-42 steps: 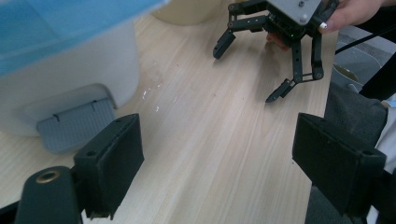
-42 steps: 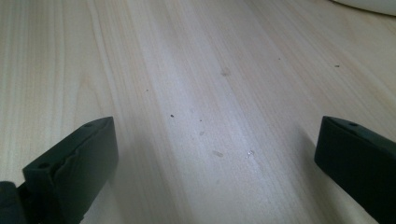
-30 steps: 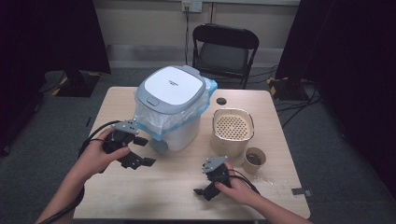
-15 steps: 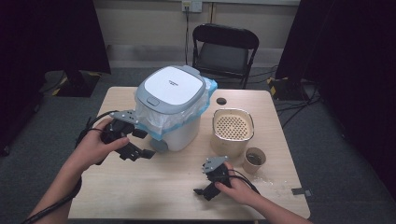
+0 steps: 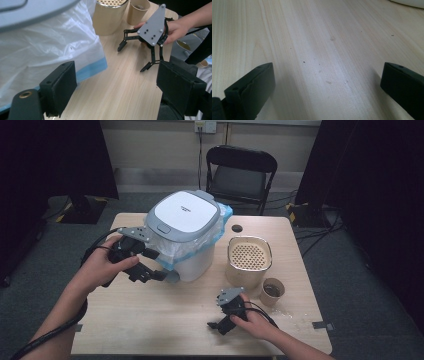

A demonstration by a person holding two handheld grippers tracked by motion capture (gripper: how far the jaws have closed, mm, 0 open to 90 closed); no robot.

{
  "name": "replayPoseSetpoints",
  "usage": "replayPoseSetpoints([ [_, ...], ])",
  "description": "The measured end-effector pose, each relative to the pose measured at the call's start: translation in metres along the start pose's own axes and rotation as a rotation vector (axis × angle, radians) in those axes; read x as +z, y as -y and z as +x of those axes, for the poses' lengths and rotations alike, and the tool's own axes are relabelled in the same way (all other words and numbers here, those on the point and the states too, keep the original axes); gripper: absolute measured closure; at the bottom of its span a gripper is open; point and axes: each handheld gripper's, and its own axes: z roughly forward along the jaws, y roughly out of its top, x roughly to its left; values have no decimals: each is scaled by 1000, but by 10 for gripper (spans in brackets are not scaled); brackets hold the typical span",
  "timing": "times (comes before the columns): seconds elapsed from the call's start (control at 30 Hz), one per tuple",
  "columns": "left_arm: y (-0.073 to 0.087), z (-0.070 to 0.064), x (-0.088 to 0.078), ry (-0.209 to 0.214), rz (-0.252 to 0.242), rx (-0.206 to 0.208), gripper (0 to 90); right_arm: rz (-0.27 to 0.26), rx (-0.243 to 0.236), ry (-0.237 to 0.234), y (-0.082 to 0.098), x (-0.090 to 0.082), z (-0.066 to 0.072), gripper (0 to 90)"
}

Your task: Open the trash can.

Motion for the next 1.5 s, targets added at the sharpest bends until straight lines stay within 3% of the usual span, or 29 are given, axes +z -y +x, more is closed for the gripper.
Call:
replayPoseSetpoints([
  [0.7, -32, 7, -9, -26, -3, 25, 160, 0, -1, -2, 0, 0, 0, 0],
  [1.33, -60, 31, -8, -61, -28, 43, 159, 3, 3, -2, 0, 0, 0, 0],
  [1.5, -62, 36, -3, -73, -43, 24, 160, 3, 3, -1, 0, 0, 0, 0],
])
